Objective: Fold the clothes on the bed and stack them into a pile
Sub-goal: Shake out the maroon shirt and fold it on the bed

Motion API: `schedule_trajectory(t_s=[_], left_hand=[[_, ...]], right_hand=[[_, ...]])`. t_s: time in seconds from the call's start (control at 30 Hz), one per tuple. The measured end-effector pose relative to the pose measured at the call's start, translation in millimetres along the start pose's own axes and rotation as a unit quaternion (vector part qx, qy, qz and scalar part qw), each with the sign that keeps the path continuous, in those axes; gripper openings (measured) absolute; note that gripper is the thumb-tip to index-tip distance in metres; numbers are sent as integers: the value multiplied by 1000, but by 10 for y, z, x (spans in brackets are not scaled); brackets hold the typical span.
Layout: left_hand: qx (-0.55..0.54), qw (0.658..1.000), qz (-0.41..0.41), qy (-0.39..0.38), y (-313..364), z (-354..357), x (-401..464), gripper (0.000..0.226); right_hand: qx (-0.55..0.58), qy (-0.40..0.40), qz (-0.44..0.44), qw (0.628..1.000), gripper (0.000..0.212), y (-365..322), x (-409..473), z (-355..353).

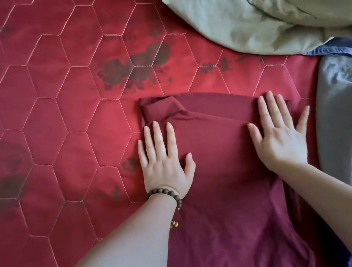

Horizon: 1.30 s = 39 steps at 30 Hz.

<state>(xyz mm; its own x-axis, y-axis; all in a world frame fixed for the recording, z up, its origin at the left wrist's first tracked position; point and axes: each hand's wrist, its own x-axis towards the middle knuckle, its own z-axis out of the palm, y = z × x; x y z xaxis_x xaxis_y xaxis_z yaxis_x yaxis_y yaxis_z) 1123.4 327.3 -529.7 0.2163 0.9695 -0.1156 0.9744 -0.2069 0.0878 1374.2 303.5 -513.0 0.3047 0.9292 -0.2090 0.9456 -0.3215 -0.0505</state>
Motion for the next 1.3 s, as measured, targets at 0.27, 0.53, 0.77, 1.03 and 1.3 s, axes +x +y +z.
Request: schedule_trajectory(t_s=[0.27,0.53,0.77,1.03,1.3], left_hand=[[-7,1000,5,10,0,10,-8,79],[-3,1000,1,-9,3,-36,-4,78],[-161,985,41,-34,-108,-356,-93,61],[-19,977,198,-77,-56,-88,-1383,61],[5,984,165,-65,-281,56,-1513,70]], right_hand=[[65,35,-199,977,68,-813,-805,106],[31,-16,49,998,59,-27,-1146,264],[65,87,19,994,60,-266,-1278,-2],[48,-8,-152,987,58,-874,-1664,396],[18,-21,-99,995,67,-274,-1842,445]])
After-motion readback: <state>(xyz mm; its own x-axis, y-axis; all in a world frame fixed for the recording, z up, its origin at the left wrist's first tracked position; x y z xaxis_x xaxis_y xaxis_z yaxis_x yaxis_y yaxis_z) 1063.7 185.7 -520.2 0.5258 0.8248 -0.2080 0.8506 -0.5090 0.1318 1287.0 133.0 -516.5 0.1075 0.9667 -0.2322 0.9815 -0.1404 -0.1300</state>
